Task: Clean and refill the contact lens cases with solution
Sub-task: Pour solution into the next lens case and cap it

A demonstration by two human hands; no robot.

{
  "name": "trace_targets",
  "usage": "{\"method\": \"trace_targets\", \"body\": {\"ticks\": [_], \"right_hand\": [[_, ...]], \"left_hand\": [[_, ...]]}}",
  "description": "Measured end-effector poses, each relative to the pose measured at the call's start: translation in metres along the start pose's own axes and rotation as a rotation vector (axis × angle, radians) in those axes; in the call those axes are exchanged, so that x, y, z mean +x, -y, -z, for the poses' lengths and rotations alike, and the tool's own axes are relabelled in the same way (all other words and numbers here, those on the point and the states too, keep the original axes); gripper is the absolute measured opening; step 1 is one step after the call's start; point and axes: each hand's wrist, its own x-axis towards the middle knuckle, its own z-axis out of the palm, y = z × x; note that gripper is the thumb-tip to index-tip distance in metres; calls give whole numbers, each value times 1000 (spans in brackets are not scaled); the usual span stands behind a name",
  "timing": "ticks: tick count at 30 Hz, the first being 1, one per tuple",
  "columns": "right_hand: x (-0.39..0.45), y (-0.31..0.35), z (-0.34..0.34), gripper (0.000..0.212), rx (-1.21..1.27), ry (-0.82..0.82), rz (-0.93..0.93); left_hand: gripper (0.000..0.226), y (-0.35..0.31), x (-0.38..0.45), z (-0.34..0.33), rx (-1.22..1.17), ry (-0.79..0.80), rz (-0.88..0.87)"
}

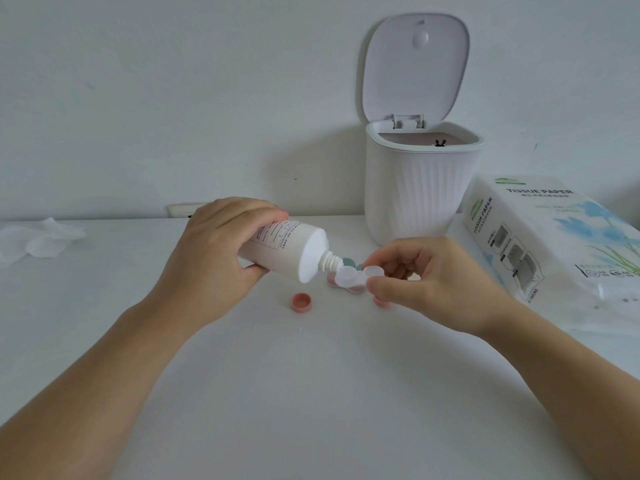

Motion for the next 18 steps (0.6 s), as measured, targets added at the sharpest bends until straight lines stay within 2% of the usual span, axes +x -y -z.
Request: {"method": "trace_targets", "body": {"ticks": [2, 18], "right_hand": [[0, -1, 0, 6, -6, 3, -3], [0, -6, -1, 6, -50, 53, 9]], "left_hand": [[63, 0, 0, 0, 9, -1, -2], [62, -3, 2, 2, 73, -18, -37]]}}
